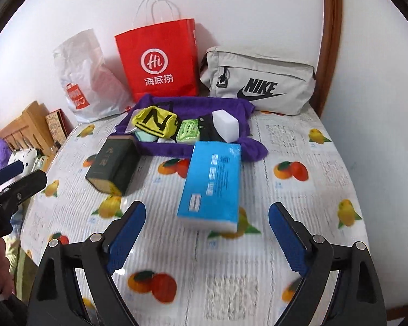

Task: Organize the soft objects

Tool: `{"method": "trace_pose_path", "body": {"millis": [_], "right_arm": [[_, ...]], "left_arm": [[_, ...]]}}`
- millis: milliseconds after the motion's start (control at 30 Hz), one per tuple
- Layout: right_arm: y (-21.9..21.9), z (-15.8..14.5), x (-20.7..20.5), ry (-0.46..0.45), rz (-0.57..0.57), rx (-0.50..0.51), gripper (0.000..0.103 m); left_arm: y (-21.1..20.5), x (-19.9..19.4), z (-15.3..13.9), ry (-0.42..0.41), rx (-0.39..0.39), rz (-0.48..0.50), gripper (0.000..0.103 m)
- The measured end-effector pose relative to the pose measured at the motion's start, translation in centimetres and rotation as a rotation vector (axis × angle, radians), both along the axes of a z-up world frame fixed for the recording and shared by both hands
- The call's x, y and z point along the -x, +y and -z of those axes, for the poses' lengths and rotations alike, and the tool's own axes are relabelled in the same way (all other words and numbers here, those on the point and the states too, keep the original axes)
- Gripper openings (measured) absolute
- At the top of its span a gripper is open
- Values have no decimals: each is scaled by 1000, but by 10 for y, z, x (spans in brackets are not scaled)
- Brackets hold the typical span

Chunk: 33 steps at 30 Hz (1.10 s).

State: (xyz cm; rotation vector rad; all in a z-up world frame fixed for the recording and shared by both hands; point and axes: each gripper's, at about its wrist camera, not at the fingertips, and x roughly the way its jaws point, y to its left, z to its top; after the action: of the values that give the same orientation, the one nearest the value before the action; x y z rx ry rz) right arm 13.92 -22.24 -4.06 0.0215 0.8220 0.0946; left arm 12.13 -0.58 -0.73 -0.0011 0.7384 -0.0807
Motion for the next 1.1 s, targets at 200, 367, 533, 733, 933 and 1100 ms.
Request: {"method": "trace_pose_path", "body": {"millis": [200, 367, 533, 733, 933, 1100], "right_arm": [[-1, -3, 43, -27, 4, 13, 91], [-3, -7, 72, -54, 12, 10, 91], [-5, -12, 88, -74, 12, 10, 91], [-4, -14, 100, -87, 11, 15, 91], [-5, -12, 104, -88, 13, 15, 91], [-6, -12, 106, -91, 12, 12, 91]], "left_arm": [[-3, 38, 1, -17, 2, 3, 100], [-2, 59, 3, -22, -2, -14, 100], [-3, 73, 2, -29, 9, -14, 100], [-7, 81, 3, -35, 6, -15, 100], [-7, 86, 3, -40, 5, -18, 100], [-4, 88, 2, -40, 6, -32, 100]]}}
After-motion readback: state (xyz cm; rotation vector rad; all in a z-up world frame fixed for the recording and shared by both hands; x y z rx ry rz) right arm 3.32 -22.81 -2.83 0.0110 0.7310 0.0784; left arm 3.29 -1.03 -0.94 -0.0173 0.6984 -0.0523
